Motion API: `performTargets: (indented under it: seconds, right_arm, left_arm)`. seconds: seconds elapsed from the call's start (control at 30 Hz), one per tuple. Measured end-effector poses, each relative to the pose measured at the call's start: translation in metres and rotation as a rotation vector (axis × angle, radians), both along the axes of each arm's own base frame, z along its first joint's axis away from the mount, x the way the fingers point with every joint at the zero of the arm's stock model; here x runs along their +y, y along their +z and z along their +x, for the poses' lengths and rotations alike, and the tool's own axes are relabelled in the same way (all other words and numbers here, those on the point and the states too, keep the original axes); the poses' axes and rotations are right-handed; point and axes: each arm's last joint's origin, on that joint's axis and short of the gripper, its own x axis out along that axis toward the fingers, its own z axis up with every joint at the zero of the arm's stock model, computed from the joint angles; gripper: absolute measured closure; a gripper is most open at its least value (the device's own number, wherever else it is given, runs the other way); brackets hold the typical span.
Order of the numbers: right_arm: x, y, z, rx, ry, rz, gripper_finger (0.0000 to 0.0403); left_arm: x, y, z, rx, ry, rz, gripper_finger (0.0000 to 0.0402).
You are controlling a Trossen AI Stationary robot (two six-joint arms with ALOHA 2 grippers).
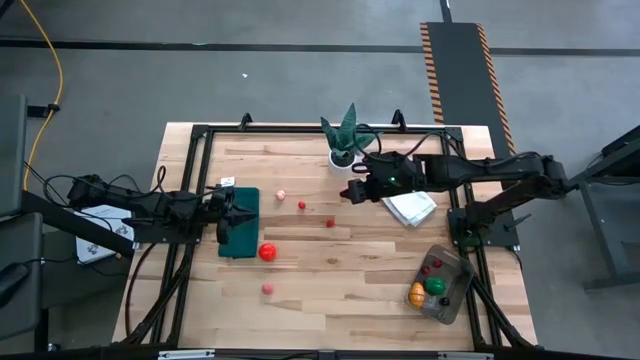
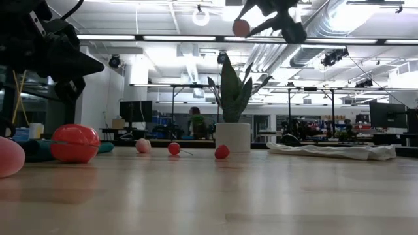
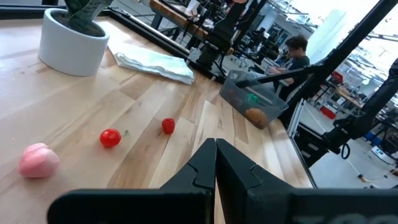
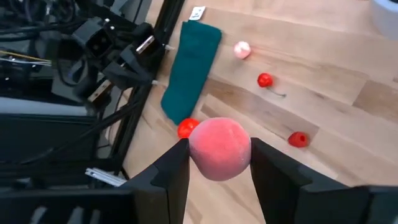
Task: Pick and placing Produce into tupperware
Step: Put the top right pink peach into the black bin
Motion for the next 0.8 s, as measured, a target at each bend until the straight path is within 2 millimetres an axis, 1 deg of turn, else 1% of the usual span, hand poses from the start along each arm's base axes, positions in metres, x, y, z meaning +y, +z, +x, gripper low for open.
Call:
performTargets:
  seconds: [0.23,0.4,0.6,0.8]
  right_arm:
    - [0.008,0.014,-0.013,-0.050,0.054,0.020,0.0265]
    - [0.009,0.027,-0.029,-0.083,0.097,0.013,0.0265]
    - [0.010,0.040,-0.057,-0.081,0.137,0.006,0.0265]
    - [0.011,0.051,-0.091,-0.069,0.164,0.010,0.0265]
  left_arm:
    - [0.000,0.000,0.000,-0.004,0.001,-0.025,0.0401]
    - [0.000,0.000,0.000,-0.004,0.000,-0.025,0.0401]
    - [0.000,0.000,0.000,-0.010,0.014,-0.057,0.0401]
    - [0.001,0.000,0.000,-0.022,0.052,-0.097,0.0401]
